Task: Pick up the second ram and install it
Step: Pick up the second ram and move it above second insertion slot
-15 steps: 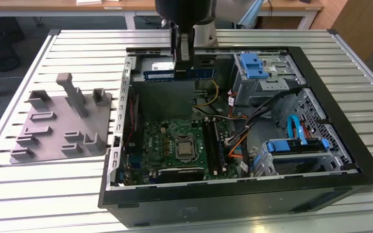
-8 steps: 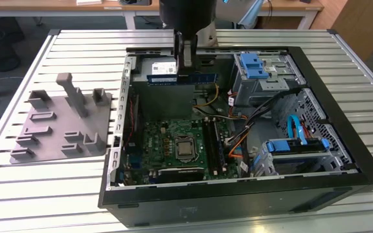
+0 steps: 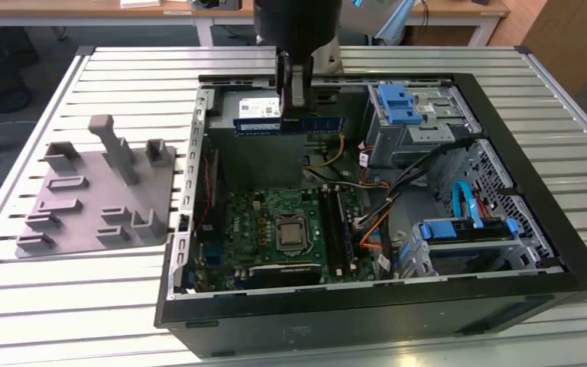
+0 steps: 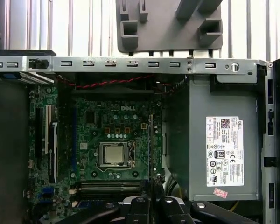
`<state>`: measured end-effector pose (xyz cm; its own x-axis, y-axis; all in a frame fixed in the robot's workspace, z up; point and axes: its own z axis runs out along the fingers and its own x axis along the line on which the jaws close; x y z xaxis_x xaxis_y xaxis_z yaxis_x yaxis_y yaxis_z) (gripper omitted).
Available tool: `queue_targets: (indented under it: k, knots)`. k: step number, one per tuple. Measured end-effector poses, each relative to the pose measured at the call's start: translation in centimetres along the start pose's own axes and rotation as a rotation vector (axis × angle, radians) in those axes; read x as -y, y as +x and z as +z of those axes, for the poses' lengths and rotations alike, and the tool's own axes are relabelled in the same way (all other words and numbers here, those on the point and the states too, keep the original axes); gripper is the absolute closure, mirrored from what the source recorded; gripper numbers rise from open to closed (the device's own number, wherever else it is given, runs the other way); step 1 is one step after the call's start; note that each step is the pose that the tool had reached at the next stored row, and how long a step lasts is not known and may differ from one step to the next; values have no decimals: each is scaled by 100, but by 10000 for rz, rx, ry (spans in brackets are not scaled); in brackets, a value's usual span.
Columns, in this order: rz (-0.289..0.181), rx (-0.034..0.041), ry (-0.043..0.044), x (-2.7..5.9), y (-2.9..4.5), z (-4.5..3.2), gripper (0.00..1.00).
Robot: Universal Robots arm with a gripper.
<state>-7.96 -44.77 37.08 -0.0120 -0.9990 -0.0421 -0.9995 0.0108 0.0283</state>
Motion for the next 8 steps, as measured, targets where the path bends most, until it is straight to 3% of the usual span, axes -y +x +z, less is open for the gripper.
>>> queue_targets:
  k: [8]
  knots:
    - [0, 0, 0, 24, 34, 34, 86]
